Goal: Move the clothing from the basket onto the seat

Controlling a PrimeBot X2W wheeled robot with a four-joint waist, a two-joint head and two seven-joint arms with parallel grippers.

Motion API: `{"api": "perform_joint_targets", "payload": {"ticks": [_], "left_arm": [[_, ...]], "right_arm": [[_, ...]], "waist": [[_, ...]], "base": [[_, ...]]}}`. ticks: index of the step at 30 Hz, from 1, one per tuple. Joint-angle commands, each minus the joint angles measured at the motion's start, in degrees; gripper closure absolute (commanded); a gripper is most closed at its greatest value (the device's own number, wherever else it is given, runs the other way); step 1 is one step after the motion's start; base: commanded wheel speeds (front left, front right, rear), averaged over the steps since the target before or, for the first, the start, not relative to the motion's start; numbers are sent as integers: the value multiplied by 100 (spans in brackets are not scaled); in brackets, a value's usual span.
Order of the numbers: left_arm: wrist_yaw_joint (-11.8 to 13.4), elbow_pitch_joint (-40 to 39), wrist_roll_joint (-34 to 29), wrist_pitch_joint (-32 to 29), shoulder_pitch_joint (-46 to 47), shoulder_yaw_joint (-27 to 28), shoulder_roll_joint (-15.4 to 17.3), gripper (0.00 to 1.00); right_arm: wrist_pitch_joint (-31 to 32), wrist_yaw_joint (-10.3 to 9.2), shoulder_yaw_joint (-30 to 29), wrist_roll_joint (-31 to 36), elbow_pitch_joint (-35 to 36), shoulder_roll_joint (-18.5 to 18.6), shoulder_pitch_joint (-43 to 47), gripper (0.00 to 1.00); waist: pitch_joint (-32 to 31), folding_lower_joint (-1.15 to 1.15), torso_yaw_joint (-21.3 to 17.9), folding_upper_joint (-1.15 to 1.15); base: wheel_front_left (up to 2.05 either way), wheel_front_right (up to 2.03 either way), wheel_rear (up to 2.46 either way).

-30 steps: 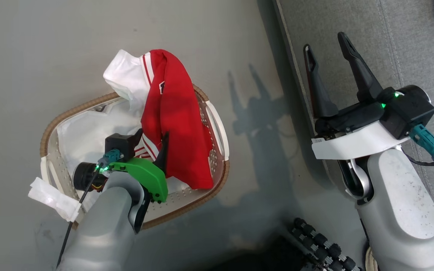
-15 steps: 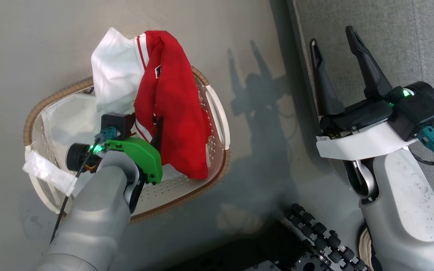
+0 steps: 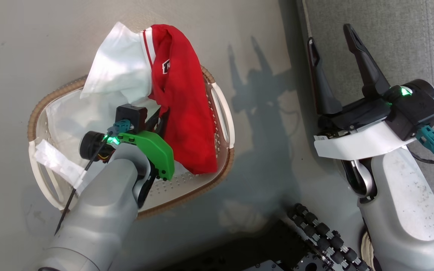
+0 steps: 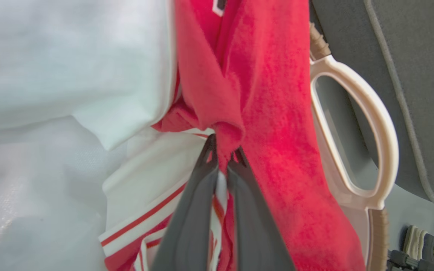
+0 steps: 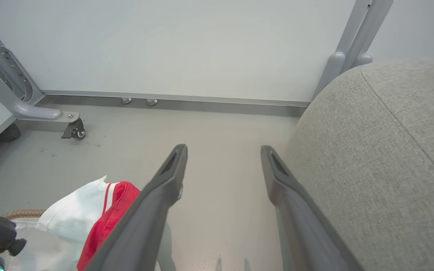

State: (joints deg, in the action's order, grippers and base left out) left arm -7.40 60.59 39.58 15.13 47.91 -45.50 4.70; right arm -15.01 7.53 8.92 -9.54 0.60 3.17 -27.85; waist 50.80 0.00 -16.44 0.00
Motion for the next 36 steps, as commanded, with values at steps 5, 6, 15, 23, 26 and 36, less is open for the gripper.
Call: {"api": "perform_joint_targets", "payload": {"ticks": [5,6,15,23,26,36], "left_arm": [[-12,-95,247,1,-137,-112,212,100],[-12,-135,260,1,-152,-110,230,100],[-12,-577,249,1,-738,-147,162,100],[-13,-1319,106,2,-1393,71,4,100],[-13,-1671,7,2,-1680,146,-4,100],[-13,-2942,-499,3,-2458,701,48,100]], "right_arm": [[-24,-8,68,-118,-118,-6,-173,0],[-25,-8,72,-125,-147,-6,-201,0],[-24,-8,39,-198,-522,-11,-97,0],[-25,-8,-49,-211,-789,195,137,0],[-25,-8,-47,-237,-892,235,266,0],[-24,-8,-16,-300,-1158,283,788,0]], "waist": [[-223,0,-149,0],[-262,0,-162,0],[-1125,0,80,0],[-1997,0,530,0],[-2371,0,690,0],[-3408,0,1048,0]], "base": [[0,0,0],[0,0,0],[0,0,0],[0,0,0],[0,0,0],[0,0,0]]}}
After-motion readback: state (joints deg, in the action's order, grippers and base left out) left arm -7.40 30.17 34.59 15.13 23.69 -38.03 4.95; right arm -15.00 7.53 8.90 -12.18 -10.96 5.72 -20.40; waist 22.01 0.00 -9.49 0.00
